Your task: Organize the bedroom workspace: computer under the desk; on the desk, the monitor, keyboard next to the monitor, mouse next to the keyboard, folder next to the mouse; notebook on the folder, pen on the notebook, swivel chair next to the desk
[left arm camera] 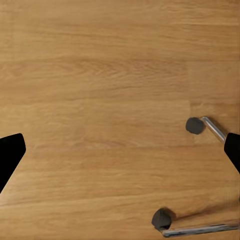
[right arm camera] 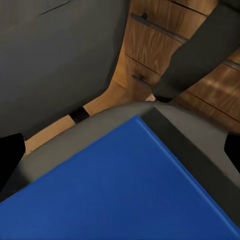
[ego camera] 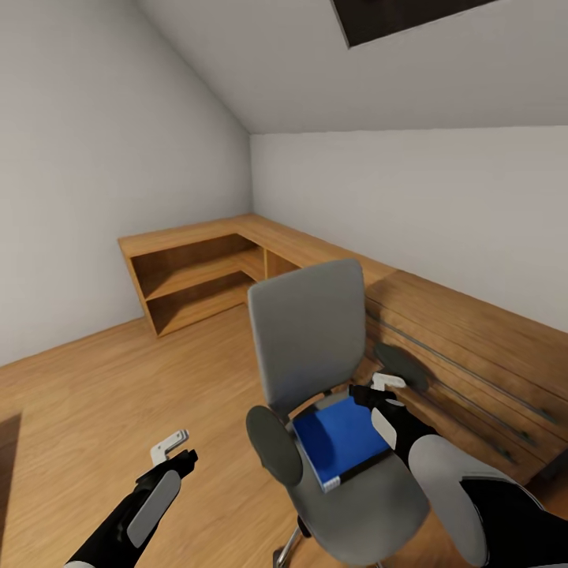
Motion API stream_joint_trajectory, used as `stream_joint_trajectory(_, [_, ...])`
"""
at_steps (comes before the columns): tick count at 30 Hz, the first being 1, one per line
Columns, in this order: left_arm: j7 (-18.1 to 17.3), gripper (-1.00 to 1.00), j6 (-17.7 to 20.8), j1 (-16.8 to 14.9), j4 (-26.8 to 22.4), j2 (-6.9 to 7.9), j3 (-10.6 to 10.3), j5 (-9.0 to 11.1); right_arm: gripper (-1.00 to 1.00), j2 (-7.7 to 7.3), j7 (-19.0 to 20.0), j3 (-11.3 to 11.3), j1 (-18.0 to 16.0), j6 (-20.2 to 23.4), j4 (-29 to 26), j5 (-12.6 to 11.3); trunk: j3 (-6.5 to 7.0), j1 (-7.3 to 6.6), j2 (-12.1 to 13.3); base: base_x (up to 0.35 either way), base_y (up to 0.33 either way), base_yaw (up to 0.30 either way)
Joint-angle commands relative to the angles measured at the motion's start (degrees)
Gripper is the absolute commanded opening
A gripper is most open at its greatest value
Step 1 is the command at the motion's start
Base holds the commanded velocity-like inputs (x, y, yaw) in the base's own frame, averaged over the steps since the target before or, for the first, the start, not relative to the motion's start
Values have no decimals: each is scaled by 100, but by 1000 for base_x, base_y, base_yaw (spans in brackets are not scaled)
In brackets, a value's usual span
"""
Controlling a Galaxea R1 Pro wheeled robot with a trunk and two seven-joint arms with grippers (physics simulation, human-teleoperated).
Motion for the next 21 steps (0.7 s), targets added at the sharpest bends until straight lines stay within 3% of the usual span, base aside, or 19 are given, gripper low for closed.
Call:
stream_joint_trajectory(1, [43, 100, 13, -4, -10, 8, -24, 27, 100, 3, -7, -25, -2, 8, -5, -34, -5, 1, -3, 167, 0, 0])
stream_joint_trajectory(5, [53, 100, 3, -4, -8, 13, -20, 28, 100, 4, -11, -21, -2, 27, -3, -32, -5, 1, -3, 177, 0, 0])
stream_joint_trajectory(14, [84, 100, -92, -4, -75, 38, 3, 29, 100, 1, -42, 1, -2, 85, -2, -31, -5, 1, -3, 19, 0, 0])
stream_joint_trajectory(21, [87, 100, -177, -4, -265, 44, 5, 29, 100, -42, -48, 5, -2, 307, -2, 74, -131, 155, -283, 0, 0, 0])
